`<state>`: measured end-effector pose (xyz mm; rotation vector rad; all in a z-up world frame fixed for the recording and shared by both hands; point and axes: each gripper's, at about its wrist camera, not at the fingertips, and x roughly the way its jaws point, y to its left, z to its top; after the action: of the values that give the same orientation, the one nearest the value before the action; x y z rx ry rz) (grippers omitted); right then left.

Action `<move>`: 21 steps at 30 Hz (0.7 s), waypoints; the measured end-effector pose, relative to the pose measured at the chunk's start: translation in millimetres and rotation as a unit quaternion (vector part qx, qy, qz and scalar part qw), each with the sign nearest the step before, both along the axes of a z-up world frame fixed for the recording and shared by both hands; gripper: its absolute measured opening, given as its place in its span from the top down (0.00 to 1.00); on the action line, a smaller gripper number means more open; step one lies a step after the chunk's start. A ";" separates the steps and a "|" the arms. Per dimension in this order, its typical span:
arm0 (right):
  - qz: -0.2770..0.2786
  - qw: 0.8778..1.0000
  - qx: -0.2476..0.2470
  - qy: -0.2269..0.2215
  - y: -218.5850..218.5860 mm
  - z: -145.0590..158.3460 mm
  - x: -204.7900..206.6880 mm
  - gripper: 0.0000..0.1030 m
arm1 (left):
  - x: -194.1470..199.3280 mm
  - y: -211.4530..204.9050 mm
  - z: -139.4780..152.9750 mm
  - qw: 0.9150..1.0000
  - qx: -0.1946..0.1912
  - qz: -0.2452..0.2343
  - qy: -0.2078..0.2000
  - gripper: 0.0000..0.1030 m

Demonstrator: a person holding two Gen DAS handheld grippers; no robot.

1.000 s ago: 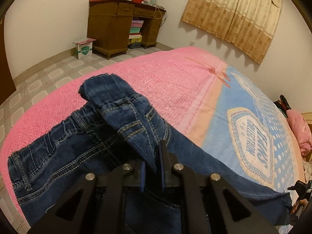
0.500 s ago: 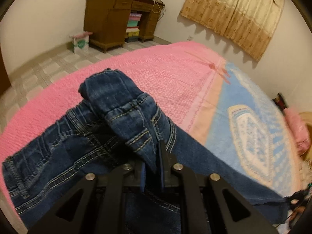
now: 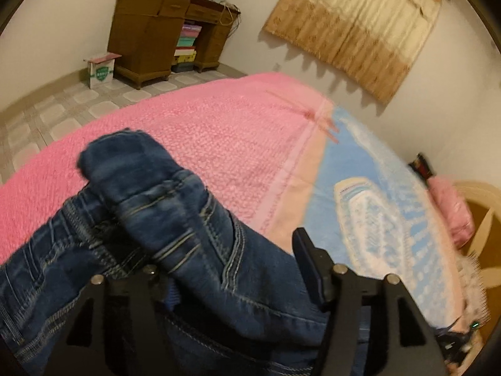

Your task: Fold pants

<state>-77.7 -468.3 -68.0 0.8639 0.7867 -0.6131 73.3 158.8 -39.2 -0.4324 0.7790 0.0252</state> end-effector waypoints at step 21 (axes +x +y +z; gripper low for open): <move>-0.002 0.995 0.040 -0.092 -2.9 98.1 -11.0 0.97 | 7.1 41.6 29.8 0.988 -0.152 -0.023 0.028 0.89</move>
<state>-88.7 -471.2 30.1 0.9801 0.6454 -0.4993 80.4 200.3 -9.3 -0.7057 0.8520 -0.1274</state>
